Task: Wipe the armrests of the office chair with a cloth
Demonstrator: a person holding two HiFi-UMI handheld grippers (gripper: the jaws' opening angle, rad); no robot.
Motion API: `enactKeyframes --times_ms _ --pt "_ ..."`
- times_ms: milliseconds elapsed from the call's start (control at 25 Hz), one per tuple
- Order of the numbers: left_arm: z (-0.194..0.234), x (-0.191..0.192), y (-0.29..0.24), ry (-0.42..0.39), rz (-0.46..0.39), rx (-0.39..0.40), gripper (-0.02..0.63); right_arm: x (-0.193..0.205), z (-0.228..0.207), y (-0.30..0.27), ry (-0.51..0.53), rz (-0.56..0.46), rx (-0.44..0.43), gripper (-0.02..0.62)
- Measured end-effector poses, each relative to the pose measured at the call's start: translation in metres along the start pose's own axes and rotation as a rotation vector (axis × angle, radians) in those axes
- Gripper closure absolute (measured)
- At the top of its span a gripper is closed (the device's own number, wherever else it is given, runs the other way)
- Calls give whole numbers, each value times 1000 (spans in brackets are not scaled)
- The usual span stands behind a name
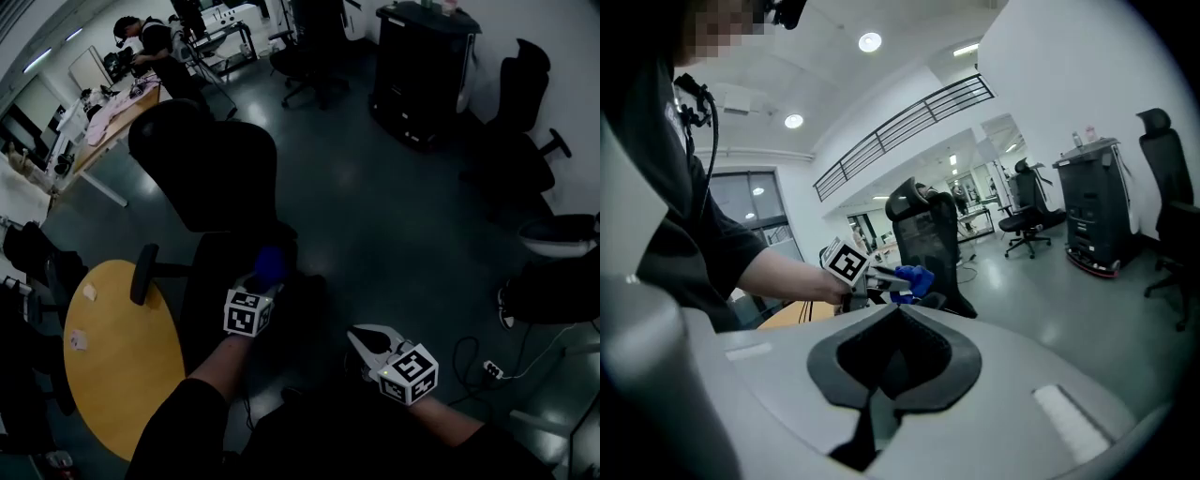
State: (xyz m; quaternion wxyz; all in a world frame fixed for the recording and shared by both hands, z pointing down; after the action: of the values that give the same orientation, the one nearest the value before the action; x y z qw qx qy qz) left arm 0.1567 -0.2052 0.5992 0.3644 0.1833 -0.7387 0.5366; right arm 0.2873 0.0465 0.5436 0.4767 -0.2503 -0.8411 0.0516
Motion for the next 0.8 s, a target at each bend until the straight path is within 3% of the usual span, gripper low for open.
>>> enactKeyframes --times_ms 160,400,800 --pt "-17 -29 -45 4 -15 32 451 1 -30 32 -19 -1 69 591" --pt "-40 -22 -78 -7 52 47 451 0 -57 61 -55 16 110 591" --pt "-82 8 -27 -3 58 76 451 -2 -50 19 -31 99 -58 591"
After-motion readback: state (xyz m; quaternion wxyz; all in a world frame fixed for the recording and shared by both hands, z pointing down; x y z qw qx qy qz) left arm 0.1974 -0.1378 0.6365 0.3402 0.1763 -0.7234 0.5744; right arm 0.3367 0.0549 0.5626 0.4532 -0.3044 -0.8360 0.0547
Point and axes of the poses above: the fingertips, and each gripper's own axes: y backward along the fingers, z to its left, x out of its underside, the point moved 6 cm from there along y, backward along the fingers, and after that the axes turned 10 degrees about -y, right-handed, at the moved point
